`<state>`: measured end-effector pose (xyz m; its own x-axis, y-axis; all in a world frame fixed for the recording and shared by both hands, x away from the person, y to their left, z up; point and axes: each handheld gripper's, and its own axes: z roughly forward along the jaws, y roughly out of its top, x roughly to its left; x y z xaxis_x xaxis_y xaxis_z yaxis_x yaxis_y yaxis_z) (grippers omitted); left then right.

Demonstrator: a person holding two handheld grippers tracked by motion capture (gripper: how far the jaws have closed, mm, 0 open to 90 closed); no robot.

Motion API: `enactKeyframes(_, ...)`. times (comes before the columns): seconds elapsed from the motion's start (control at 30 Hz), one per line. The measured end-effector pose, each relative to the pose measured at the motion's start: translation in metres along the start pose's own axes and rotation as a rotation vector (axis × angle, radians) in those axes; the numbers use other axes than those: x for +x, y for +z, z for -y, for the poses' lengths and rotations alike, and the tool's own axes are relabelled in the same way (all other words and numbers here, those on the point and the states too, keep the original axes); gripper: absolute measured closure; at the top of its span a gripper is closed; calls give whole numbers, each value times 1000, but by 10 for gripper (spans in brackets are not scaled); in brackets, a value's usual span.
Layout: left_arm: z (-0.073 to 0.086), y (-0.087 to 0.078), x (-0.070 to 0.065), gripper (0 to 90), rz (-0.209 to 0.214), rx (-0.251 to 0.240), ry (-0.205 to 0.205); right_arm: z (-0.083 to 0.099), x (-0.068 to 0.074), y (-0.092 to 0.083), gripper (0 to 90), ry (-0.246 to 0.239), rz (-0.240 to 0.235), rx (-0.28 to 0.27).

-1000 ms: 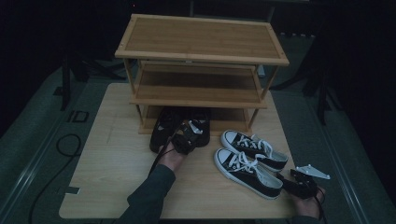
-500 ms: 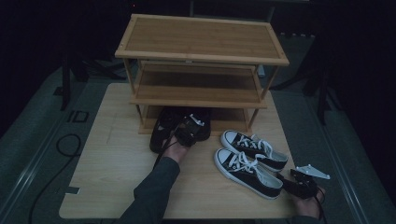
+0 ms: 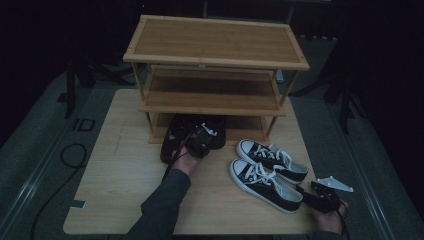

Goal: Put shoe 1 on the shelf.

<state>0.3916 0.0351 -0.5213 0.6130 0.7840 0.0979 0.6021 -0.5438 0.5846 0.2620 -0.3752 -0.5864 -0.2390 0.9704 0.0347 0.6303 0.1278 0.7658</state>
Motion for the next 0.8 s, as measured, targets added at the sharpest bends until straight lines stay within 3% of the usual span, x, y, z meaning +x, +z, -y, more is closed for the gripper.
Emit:
enactKeyframes(0.37,28,-25,8,892,16,-16,11,0,0,0,342,0,2,0)
enactKeyframes(0.8,74,-49,23,889,-10,0,-2,0,0,0,342,0,2,0)
